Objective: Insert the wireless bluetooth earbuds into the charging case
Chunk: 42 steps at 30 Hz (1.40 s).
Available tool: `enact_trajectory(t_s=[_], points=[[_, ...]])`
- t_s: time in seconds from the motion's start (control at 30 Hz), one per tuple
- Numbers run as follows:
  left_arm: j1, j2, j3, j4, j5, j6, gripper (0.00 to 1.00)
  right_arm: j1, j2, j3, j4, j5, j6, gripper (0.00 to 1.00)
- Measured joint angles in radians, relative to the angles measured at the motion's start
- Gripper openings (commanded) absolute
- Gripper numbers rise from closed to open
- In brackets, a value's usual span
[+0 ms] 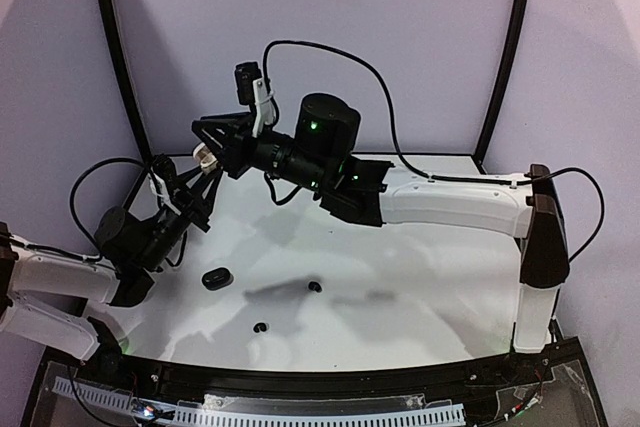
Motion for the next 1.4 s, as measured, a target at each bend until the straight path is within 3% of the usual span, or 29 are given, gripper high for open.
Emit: enact_trajectory(t_s=[0.77, 1.4], points=[[0.000, 0.018, 0.001, 0.006, -0.014, 0.060, 0.01, 0.010, 0.046, -0.080, 0.136, 0.021, -0.016, 0.00], [0.000, 0.026, 0.019, 0.006, -0.028, 0.087, 0.01, 0.013, 0.075, -0.117, 0.251, 0.165, 0.059, 0.00]])
